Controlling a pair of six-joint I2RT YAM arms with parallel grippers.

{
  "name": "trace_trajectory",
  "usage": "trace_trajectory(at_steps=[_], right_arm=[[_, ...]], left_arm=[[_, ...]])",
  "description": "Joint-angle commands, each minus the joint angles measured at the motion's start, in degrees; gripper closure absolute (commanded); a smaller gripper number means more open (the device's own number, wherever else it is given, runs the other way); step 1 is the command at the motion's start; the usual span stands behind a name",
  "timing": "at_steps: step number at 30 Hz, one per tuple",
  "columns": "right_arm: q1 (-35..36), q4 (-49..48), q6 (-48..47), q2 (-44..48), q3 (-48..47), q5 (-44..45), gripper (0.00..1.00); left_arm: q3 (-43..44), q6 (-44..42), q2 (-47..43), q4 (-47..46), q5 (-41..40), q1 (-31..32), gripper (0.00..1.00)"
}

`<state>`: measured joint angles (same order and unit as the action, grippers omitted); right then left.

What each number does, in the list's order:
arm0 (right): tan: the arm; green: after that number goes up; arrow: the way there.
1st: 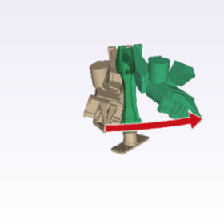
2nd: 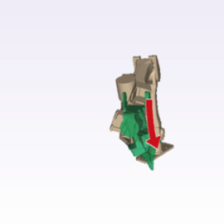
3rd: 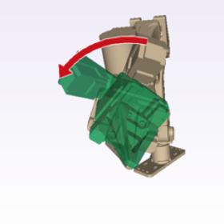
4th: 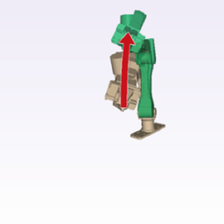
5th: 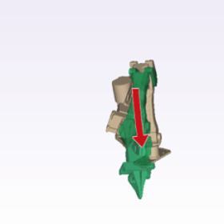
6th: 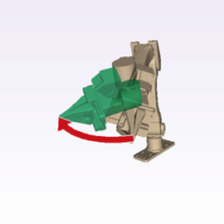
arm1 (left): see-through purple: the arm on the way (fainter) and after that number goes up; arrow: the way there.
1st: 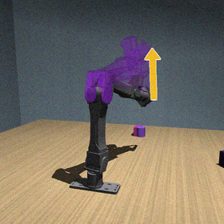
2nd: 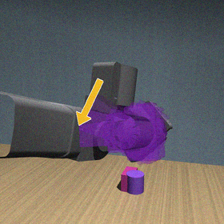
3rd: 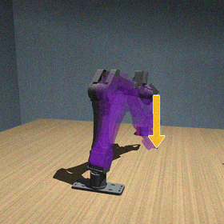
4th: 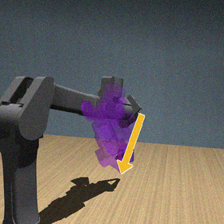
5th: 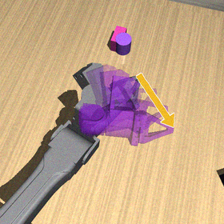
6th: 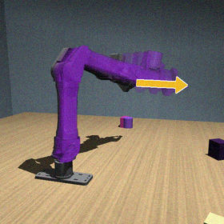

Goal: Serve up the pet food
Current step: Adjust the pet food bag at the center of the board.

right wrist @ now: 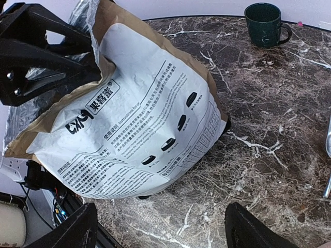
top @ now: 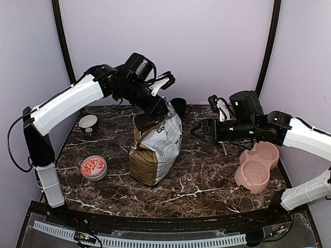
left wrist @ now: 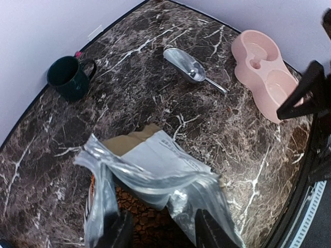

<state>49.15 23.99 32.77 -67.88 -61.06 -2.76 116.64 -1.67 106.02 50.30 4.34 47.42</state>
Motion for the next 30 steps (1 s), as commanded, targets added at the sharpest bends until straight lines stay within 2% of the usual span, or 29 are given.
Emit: trace_trajectory(at_steps=[1,3,7,11,15,18,21,24,28,30], right_arm=[[0.34,-1.93,-1.31,0.21,-1.31,1.36,0.15],[0.33,-2.10,-0.99,0.39,-1.12,1.36,0.15],[0.29,-2.35,-0.50,0.73,-1.17,1.73,0.15],[0.34,-2.98,-0.17,0.85,-1.99,1.97,0.15],[0.34,-3.38,-0.18,-0.44,-3.64,1.60,0.15],[0.34,-4.02,0.16,-1.02,-4.39,0.67,0.15],[0.36,-4.50,1.11,-0.84,-4.42,0.58,0.15],[0.34,-3.59,1.79,-0.16,-4.17,2.43,0.15],[0.35,-1.86,2.33,1.50,-3.54,5.19,0.15],[0.35,-1.46,2.51,2.54,-2.81,6.01,0.15]], left_arm=[[1.57,-0.92,1.14,3.73,-4.88,-0.13,0.82],[1.58,-0.40,1.08,3.50,-6.05,-0.08,0.99],[2.09,3.52,-0.31,3.46,-9.56,-0.13,1.00],[1.91,11.79,-3.57,4.67,-14.01,-0.19,1.00],[0.28,17.37,-7.51,4.38,-12.51,-1.01,1.00],[0.24,17.77,-8.57,4.47,-11.48,-1.28,0.99],[1.58,17.18,-9.16,3.89,-7.19,-0.93,0.87],[3.52,16.27,-9.35,3.60,-6.77,1.36,0.75],[6.23,14.32,-7.96,4.96,-7.71,5.46,0.46],[6.48,13.52,-7.14,5.02,-8.10,7.49,0.36]])
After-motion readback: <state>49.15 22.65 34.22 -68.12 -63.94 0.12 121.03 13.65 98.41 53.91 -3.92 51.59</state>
